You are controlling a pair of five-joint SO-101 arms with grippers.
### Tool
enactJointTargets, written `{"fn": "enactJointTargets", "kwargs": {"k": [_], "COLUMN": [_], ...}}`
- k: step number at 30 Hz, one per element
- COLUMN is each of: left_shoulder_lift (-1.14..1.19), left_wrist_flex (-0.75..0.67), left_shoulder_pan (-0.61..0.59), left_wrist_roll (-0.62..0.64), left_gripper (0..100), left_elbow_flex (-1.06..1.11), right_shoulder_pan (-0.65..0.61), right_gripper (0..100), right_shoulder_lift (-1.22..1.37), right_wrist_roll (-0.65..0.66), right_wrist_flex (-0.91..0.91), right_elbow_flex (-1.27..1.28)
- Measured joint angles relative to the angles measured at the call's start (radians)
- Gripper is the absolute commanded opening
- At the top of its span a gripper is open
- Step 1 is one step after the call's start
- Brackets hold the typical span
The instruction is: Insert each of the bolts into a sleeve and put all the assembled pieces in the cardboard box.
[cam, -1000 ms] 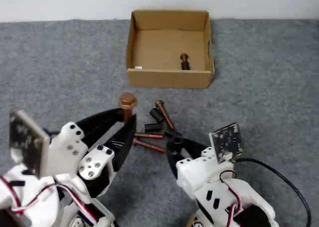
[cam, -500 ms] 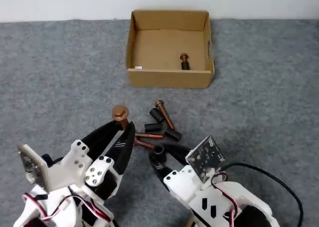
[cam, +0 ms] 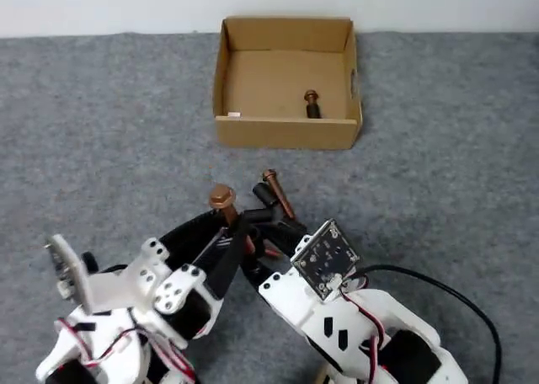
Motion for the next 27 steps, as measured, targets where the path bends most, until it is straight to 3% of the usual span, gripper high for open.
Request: {"fn": "enactJointTargets", "kwargs": {"k": [9,27], "left_shoulder_lift": [-0.005,-0.011], "left_wrist_flex": [-0.092,-0.097], "left_shoulder_pan": [-0.107,-0.037], "left_wrist_roll": [0.002,-0.011], "left_gripper": [0,0], "left_elbow_flex": [0.064,0.143], "right_shoulder_pan": [0.0,0.0], "right_gripper": [0.8,0.8], "right_shoulder_lift": [0.002,0.014], "right_wrist_roll": [0.057,0.063], "right_wrist_flex": [-0.002,-0.006], "right_elbow_flex": [0.0,0.003]}}
